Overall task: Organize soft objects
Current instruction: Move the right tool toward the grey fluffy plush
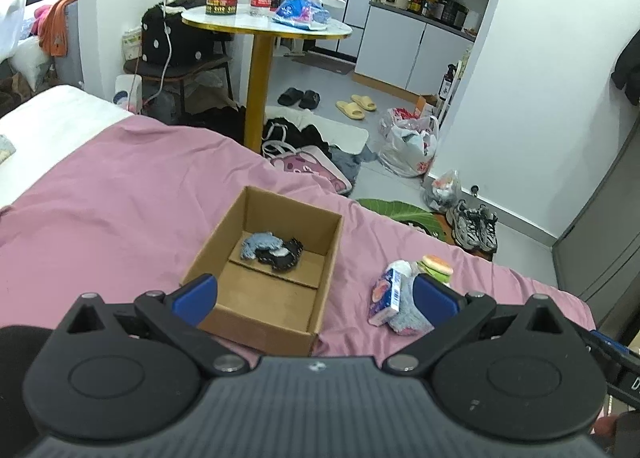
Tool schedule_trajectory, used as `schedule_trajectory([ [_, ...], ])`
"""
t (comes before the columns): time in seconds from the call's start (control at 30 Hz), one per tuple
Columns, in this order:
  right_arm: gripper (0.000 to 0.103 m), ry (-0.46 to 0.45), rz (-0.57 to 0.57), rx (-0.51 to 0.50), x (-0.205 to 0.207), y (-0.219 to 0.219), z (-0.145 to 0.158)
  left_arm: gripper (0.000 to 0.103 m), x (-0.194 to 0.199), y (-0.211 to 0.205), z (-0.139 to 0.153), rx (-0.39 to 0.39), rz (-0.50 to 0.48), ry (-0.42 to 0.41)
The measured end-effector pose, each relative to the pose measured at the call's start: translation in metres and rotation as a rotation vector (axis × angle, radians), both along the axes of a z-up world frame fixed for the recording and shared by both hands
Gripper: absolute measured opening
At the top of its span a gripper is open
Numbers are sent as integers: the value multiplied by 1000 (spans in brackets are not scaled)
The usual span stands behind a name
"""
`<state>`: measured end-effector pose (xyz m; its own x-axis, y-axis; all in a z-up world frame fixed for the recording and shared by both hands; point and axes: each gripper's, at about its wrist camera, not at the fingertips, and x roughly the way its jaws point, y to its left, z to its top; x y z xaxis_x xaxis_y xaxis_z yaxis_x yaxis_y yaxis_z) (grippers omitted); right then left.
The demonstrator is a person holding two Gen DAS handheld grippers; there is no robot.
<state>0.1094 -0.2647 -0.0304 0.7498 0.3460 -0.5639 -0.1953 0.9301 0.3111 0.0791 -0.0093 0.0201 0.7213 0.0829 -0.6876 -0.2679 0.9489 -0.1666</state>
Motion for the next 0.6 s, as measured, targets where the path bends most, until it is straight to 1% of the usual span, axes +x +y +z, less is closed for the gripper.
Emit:
schedule_trajectory([
  [0.33,103,63,-8,47,8,-31,-19,103,8,-20,-12,3,4,11],
  [0.5,103,83,-18,77,20,-39,-29,103,21,-31,-18,25,-24,19],
  [0.6,102,89,-25,90,26,-42,-35,100,29,-36,-21,17,-40,16],
])
